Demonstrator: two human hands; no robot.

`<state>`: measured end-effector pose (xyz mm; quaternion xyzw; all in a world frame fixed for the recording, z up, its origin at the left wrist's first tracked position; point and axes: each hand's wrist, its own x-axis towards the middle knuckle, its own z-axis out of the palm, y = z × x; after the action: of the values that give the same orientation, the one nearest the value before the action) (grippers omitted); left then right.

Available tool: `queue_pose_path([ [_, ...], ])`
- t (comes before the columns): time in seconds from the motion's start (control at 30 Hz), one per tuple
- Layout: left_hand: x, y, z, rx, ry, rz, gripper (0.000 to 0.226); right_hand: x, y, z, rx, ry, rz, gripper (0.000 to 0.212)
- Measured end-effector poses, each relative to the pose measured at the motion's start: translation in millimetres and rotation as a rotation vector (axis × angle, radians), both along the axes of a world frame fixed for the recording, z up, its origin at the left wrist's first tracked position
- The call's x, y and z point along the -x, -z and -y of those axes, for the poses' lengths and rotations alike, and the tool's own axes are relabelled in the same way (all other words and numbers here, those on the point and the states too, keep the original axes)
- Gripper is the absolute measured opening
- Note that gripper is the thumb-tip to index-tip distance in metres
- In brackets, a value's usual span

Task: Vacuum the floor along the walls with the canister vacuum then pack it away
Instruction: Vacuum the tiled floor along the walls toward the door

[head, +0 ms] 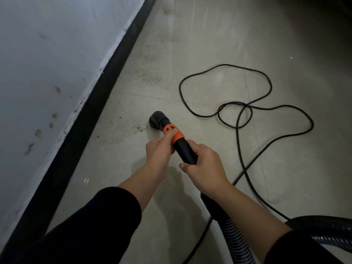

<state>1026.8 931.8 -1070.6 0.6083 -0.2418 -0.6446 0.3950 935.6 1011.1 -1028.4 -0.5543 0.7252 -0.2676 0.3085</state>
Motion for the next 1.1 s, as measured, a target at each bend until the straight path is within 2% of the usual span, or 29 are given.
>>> queue_pose_path([
  [0.27,-17.5,-1.0,-5.0,-0.012,-0.055,0.02,0.024,-12.3,-2.9,0.0,-0.018,-0.04,0.032,0.034],
  [0.5,-35.5,-1.5,-10.5,-0.009,-0.087,0.026,0.025,-27.0,-6.4,-1.0,-0.031,-0.069,0.079,0.043],
  [1.1,-76.1,-4.3,-22.5,-0.015,-0.178,0.085,0.025,-59.7,0.8,-3.3,-0.087,-0.105,0.221,0.044],
])
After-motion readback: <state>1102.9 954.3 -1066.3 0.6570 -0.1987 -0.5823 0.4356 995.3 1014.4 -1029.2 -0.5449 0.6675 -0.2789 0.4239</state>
